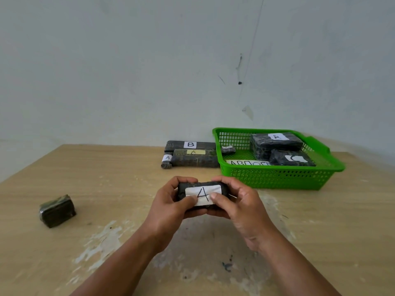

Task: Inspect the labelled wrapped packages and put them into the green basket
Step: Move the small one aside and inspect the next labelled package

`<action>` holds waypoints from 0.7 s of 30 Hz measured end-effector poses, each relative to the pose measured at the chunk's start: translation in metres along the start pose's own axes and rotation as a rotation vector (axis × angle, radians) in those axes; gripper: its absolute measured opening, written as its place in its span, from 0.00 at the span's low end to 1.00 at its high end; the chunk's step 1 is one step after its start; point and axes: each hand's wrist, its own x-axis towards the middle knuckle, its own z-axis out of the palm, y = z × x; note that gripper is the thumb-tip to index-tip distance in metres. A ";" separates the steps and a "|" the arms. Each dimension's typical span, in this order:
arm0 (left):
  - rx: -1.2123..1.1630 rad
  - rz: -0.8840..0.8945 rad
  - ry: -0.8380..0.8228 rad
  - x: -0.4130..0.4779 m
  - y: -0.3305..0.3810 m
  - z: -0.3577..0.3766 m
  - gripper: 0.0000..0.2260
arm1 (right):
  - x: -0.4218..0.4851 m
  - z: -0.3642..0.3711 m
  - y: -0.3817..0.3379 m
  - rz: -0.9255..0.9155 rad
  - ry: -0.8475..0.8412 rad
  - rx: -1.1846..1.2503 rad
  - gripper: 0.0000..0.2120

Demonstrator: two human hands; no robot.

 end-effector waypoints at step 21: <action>0.193 0.041 0.064 -0.003 0.001 0.004 0.09 | -0.001 0.002 -0.003 -0.067 -0.005 -0.079 0.11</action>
